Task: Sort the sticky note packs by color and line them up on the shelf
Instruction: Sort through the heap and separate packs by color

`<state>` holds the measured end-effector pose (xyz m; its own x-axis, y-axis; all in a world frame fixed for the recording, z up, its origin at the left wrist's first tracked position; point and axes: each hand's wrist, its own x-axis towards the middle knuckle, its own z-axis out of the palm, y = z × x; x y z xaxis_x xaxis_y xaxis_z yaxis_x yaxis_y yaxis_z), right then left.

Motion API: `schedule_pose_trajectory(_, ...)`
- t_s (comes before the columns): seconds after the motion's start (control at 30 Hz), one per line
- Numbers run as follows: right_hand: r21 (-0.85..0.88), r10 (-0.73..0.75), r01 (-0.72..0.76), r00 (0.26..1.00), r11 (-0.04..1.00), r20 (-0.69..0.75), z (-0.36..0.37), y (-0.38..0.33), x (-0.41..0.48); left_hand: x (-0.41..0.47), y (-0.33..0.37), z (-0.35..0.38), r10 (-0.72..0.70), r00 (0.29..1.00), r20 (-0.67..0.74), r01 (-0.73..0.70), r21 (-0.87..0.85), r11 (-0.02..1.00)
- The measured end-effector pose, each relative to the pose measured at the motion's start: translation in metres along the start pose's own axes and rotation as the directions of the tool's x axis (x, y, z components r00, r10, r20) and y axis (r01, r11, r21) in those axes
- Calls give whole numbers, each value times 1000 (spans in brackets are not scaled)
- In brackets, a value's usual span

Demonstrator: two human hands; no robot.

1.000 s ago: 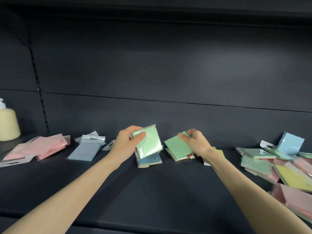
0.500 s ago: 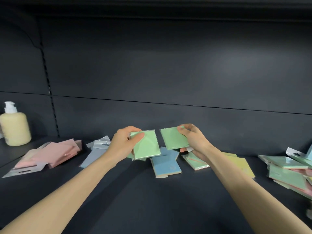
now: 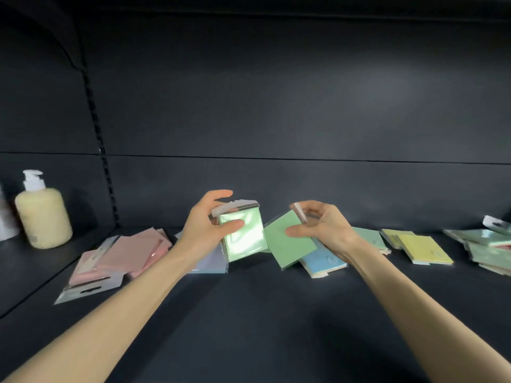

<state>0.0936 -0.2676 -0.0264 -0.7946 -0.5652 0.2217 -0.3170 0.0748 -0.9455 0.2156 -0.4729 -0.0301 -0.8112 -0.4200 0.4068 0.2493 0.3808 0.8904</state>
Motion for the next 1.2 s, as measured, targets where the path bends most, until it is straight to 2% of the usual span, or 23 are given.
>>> schedule_pose_trajectory(0.17,-41,-34,34,999,999,-9,5,-11,-3,4,-8,-12,-12,999,34,11,7,1000)
schedule_pose_trajectory(0.27,-74,-46,41,996,996,-77,3,-13,1,9,-9,-12,-1,999,32,1,-2,1000)
schedule_pose_trajectory(0.43,-120,-69,49,983,992,-169,-10,-14,3,25,-16,-1,51,998,22,-52,85,995)
schedule_pose_trajectory(0.57,-156,-67,37,979,987,-192,-24,-11,0,37,-24,21,25,995,92,-40,166,985)
schedule_pose_trajectory(0.63,-186,-47,12,981,983,-188,-25,-9,-1,43,-28,32,-20,989,147,-10,199,980)
schedule_pose_trajectory(0.77,-219,-26,-13,985,976,-173,-21,-3,1,51,-38,44,-109,964,244,10,376,927)
schedule_pose_trajectory(0.9,-257,-13,-25,989,966,-146,-14,0,10,58,-42,45,-156,948,278,0,490,872)
schedule_pose_trajectory(1.07,-264,29,-51,996,963,-88,1,7,26,56,-48,32,-119,961,249,-16,479,878)
schedule_pose_trajectory(1.2,-287,82,-67,996,956,40,24,12,36,41,-47,16,-66,970,236,-47,445,894)
